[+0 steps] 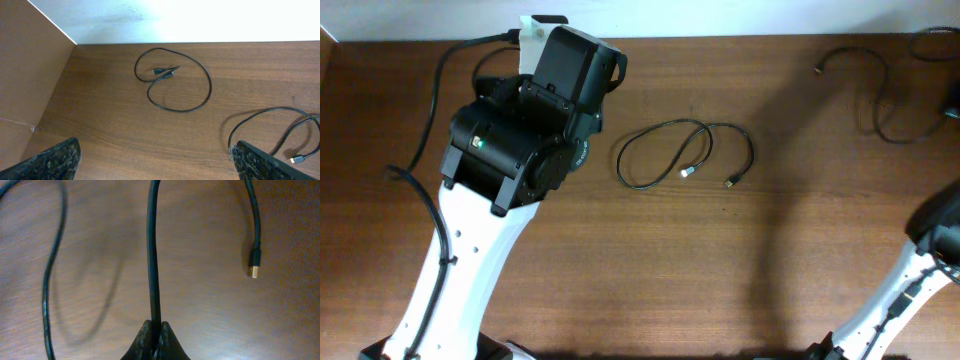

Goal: Untangle cables

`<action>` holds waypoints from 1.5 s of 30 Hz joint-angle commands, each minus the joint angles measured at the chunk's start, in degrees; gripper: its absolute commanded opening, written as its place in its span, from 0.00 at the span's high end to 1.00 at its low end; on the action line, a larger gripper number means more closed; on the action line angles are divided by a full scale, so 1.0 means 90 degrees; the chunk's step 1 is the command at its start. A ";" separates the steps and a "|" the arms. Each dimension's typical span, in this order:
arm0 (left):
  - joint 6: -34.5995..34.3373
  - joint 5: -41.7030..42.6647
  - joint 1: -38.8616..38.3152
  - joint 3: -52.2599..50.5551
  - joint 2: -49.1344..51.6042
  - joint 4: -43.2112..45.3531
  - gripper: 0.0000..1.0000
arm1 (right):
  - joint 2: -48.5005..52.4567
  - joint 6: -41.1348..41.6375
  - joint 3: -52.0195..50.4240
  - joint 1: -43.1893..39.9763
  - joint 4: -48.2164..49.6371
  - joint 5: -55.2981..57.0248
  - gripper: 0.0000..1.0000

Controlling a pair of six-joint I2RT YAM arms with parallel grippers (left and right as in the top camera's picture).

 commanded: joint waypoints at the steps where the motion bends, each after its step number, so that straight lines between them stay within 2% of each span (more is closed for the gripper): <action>1: 0.0080 0.0046 0.0005 -0.0007 -0.0095 -0.0090 0.01 | -0.0282 -0.0165 0.0141 0.0835 -0.0039 0.0454 0.96; 8: 0.0083 0.0046 0.0005 -0.0007 -0.0090 -0.0102 0.01 | -0.0284 -0.0100 0.0168 0.1809 0.0083 0.0738 0.96; 31: 0.0083 0.0046 0.0007 -0.0007 -0.0061 -0.0257 0.01 | -0.0277 0.0131 0.0168 0.2900 0.0121 0.0578 0.96; 32: 0.0083 0.0046 0.0007 -0.0007 -0.0061 -0.0257 0.01 | -0.0277 0.0168 0.0168 0.2902 0.0119 0.0602 0.91; 33: 0.0085 0.0046 0.0007 -0.0007 -0.0061 -0.0257 0.01 | -0.0277 0.0304 0.0168 0.2895 0.0107 0.0714 0.39; 34: 0.0109 0.0049 0.0005 -0.0007 -0.0061 -0.0257 0.01 | -0.0277 0.0321 0.0168 0.2895 0.0092 0.0738 0.01; 40: 0.0131 0.0046 0.0005 -0.0007 -0.0061 -0.0257 0.01 | -0.0277 0.0318 0.0168 0.2892 0.0044 0.0731 0.02; 45: 0.0131 0.0046 0.0007 -0.0007 -0.0061 -0.0250 0.01 | -0.0277 0.0267 0.0168 0.2987 -0.0420 0.0733 0.01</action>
